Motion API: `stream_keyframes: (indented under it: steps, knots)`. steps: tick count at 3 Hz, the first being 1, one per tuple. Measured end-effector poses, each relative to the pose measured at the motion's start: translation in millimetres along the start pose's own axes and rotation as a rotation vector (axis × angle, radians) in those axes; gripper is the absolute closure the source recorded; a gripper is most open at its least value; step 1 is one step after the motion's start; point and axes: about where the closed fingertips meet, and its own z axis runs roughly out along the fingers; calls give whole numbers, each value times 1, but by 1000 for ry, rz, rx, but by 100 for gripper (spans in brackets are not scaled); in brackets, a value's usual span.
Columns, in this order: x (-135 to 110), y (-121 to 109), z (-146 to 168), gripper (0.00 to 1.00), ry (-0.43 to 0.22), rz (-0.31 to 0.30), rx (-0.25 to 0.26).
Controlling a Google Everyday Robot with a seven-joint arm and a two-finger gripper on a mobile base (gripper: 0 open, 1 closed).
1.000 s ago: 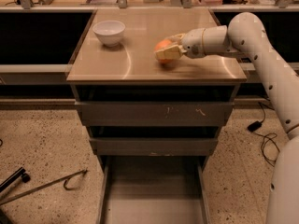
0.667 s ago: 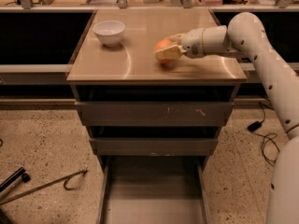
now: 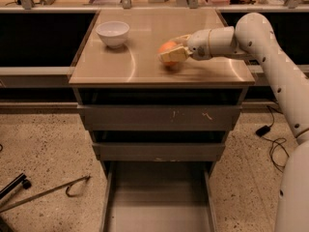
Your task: Pick orange from bottom drawer and place on counter
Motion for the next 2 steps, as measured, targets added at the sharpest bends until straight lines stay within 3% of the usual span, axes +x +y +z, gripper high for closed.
stream_keyframes:
  steps: [1,2]
  knots:
    - [0,0,0,0,0,0,0]
    - [0,0,0,0,0,0,0]
